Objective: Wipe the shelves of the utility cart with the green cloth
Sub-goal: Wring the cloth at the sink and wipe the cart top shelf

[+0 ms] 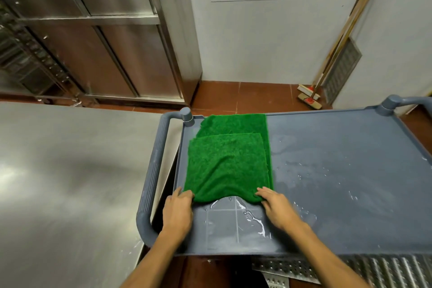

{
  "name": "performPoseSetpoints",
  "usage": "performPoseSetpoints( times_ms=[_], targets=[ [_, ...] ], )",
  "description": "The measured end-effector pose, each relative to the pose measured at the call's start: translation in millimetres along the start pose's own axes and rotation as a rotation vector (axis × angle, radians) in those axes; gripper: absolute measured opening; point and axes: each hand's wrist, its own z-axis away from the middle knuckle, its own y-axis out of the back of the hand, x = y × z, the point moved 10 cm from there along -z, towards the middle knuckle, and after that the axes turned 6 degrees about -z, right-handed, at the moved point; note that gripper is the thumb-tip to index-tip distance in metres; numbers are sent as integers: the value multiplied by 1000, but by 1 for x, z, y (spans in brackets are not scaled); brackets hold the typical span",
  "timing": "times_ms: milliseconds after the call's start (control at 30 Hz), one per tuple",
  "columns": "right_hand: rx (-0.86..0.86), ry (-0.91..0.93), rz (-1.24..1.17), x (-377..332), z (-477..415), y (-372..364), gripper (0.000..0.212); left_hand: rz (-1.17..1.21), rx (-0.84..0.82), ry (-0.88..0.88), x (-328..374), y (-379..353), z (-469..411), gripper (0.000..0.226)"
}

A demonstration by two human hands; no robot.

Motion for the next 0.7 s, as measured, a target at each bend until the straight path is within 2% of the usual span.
performPoseSetpoints(
  times_ms=[367,700],
  targets=[
    [41,-17,3,-6,71,-11,37,-103,-33,-87,-2,-10,70,37],
    [102,-3,-45,-20,129,1,34,-48,79,-153,-9,6,120,21]
  ],
)
